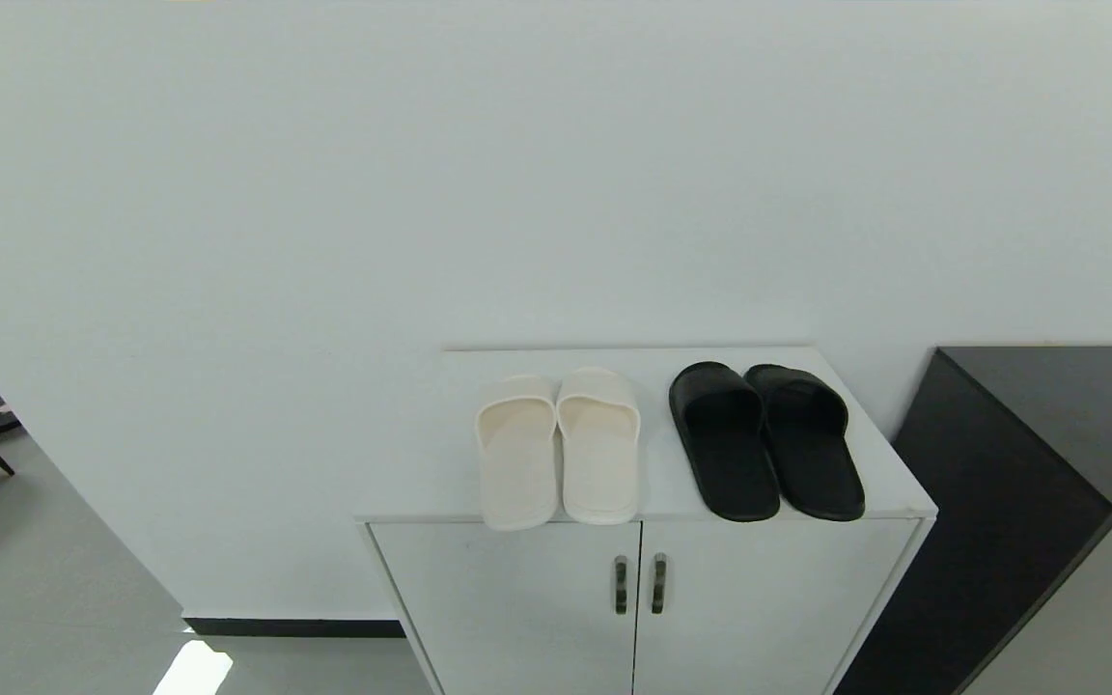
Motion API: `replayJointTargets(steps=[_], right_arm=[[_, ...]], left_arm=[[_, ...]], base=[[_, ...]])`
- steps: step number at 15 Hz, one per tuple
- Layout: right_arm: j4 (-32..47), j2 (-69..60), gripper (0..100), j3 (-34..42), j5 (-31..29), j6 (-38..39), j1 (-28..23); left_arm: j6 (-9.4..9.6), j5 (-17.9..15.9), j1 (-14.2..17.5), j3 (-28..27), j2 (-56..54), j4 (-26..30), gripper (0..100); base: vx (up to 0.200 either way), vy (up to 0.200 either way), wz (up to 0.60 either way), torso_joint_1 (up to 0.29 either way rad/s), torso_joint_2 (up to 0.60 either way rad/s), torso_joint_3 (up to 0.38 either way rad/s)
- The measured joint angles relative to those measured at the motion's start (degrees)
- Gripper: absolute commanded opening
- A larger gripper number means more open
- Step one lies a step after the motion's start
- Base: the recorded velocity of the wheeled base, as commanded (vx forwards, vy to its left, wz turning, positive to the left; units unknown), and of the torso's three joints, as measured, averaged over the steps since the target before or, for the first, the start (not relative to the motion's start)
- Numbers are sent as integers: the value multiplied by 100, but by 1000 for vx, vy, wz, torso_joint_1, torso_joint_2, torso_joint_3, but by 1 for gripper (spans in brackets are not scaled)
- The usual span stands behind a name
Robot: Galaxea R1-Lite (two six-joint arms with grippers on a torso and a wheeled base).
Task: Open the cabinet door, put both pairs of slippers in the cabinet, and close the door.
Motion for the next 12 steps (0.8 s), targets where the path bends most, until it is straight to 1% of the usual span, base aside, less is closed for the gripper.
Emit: replayJointTargets(steps=[2,3,5,6,8,9,10,12], right_arm=[[-71,781,100,-516,-72,2,319],[-95,1185,100,-744,-230,85,608],[-172,1935,100,-1126,-730,578,1452],[-273,2339,100,-1323,-1102,851,1960],[-578,3083,100,-1629,-1669,1125,2717],[-818,3480,100,-1738,-1820,1182,2949],[-1056,3842,100,-1810,-1965,1207,3076],[-1664,4558,100,-1909,-2252,1172,3213]], left_arm=[[-2,6,-2,0,0,0,0],[-2,6,-2,0,0,0,0],[-5,6,-2,0,0,0,0],[-9,6,-4,0,0,0,0],[-11,6,-2,0,0,0,0],[-6,6,-2,0,0,0,0],[-9,6,-2,0,0,0,0],[-13,6,-4,0,0,2,0]], base=[[0,0,0,0,0,0],[0,0,0,0,0,0],[0,0,0,0,0,0],[0,0,0,0,0,0],[0,0,0,0,0,0],[0,0,0,0,0,0],[0,0,0,0,0,0],[0,0,0,0,0,0]])
